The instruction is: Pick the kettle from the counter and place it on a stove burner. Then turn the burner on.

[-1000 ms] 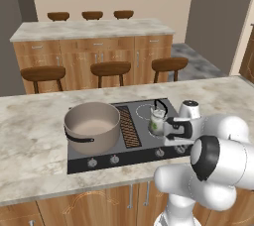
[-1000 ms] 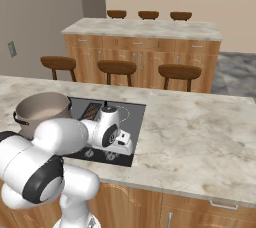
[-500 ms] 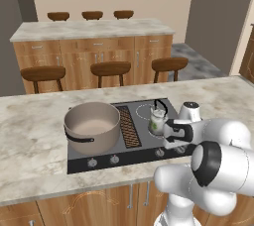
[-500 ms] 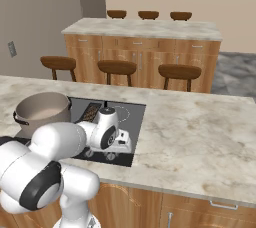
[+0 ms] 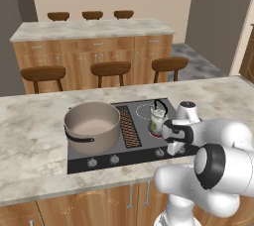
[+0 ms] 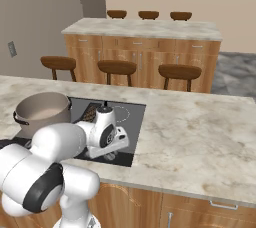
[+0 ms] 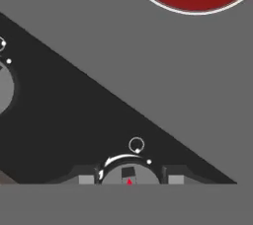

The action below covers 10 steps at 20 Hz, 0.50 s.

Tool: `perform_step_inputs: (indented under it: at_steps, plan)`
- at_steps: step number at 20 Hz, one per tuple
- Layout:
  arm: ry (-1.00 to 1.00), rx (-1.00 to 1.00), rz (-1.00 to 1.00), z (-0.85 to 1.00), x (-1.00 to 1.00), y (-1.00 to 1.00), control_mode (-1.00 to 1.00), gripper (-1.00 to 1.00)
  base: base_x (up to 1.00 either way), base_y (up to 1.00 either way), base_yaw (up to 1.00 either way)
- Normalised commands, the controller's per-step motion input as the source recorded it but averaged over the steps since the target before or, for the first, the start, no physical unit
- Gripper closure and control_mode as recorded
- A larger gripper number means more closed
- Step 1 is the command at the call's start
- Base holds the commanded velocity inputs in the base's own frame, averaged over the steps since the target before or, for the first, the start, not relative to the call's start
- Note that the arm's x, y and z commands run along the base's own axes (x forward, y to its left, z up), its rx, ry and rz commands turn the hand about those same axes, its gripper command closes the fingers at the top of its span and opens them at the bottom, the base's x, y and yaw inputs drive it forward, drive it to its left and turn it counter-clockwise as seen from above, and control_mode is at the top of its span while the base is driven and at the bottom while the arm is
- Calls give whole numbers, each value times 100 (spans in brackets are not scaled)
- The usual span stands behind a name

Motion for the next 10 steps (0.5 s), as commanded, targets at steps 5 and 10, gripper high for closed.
perform_step_inputs:
  at_steps: [5,10]
  plan:
    - [0,-7,53,-7,-59,0,-100,100,0,0,0]
    - [-4,-2,38,0,-63,0,-100,100,0,0,0]
